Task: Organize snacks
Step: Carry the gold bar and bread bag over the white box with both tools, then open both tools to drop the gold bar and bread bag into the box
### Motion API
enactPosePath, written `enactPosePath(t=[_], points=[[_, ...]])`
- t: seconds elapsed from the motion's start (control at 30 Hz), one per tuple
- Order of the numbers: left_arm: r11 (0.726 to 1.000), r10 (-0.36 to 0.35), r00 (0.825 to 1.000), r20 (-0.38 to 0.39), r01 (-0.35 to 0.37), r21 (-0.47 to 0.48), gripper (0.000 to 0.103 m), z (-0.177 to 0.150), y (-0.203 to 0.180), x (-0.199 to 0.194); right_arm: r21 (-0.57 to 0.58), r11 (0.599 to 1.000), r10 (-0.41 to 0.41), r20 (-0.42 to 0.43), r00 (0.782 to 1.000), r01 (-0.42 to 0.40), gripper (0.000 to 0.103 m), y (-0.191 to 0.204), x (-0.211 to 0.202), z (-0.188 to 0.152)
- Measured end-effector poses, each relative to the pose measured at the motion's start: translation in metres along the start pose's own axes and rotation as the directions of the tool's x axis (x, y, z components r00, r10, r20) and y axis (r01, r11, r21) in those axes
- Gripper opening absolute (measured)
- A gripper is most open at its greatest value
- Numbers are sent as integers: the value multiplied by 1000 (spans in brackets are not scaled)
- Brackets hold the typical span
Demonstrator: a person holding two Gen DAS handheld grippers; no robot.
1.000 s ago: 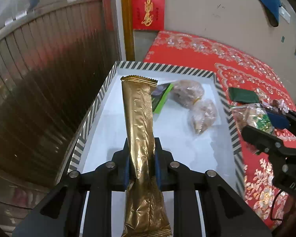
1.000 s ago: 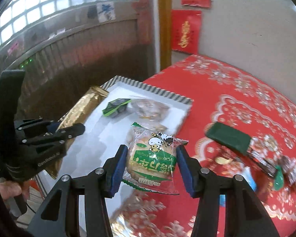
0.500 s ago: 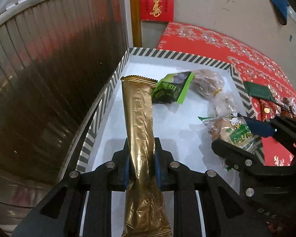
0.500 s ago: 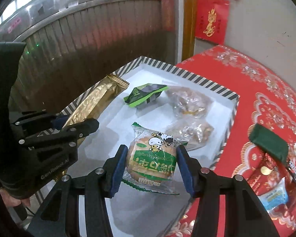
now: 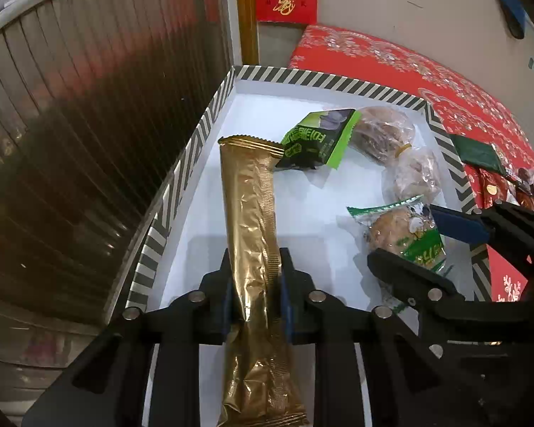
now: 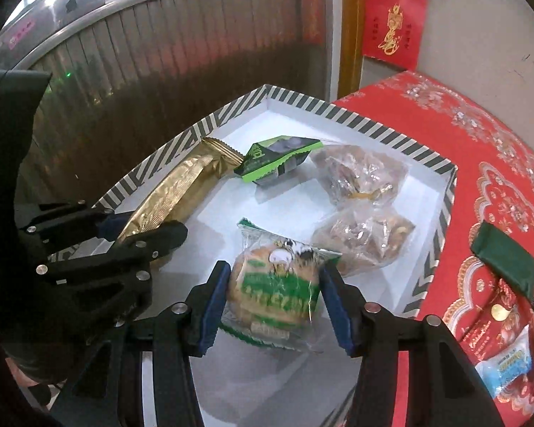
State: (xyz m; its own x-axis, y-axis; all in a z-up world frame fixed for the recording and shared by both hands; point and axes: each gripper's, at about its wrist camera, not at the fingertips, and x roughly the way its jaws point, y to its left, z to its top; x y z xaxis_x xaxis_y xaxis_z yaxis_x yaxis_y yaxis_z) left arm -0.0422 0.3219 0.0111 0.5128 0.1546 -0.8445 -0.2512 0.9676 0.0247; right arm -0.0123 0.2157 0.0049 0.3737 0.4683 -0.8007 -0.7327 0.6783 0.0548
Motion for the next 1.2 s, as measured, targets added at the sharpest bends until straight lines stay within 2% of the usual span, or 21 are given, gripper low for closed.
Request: enactPosePath(t=[0.1, 0.17, 0.27, 0.43, 0.5, 0.67, 0.87, 0.97, 1.2], points=[[1000, -8, 1000, -3, 8, -26, 41, 0, 5, 0, 25, 999, 21, -8, 1000, -21, 54, -4, 0, 0], [999, -16, 1000, 8, 17, -51, 63, -1, 10, -4, 43, 999, 30, -2, 1000, -30, 57, -7, -3, -2], [999, -3, 999, 42, 5, -53, 72, -1, 9, -15, 73, 996, 44, 28, 999, -46, 65, -12, -16, -4], [1000, 10, 996, 93, -8, -25, 74, -2, -6, -32, 90, 994, 55, 99, 994, -64, 70, -18, -47, -8], [1000, -3, 994, 108, 5, -19, 74, -1, -12, -39, 99, 993, 44, 123, 991, -56, 75, -24, -63, -12], [999, -49, 991, 129, 50, -4, 74, 2, -31, -51, 142, 989, 8, 160, 987, -31, 78, -45, -92, -26], [995, -90, 985, 145, 83, 54, 74, 3, -67, -68, 232, 973, -58, 190, 980, 12, 80, -88, -127, -56], [991, -113, 983, 147, 102, 83, 74, 4, -86, -74, 270, 961, -116, 184, 976, 63, 80, -112, -143, -75], [978, -167, 979, 121, 148, 148, 74, 6, -135, -77, 377, 910, -241, 151, 959, 170, 81, -174, -179, -124]])
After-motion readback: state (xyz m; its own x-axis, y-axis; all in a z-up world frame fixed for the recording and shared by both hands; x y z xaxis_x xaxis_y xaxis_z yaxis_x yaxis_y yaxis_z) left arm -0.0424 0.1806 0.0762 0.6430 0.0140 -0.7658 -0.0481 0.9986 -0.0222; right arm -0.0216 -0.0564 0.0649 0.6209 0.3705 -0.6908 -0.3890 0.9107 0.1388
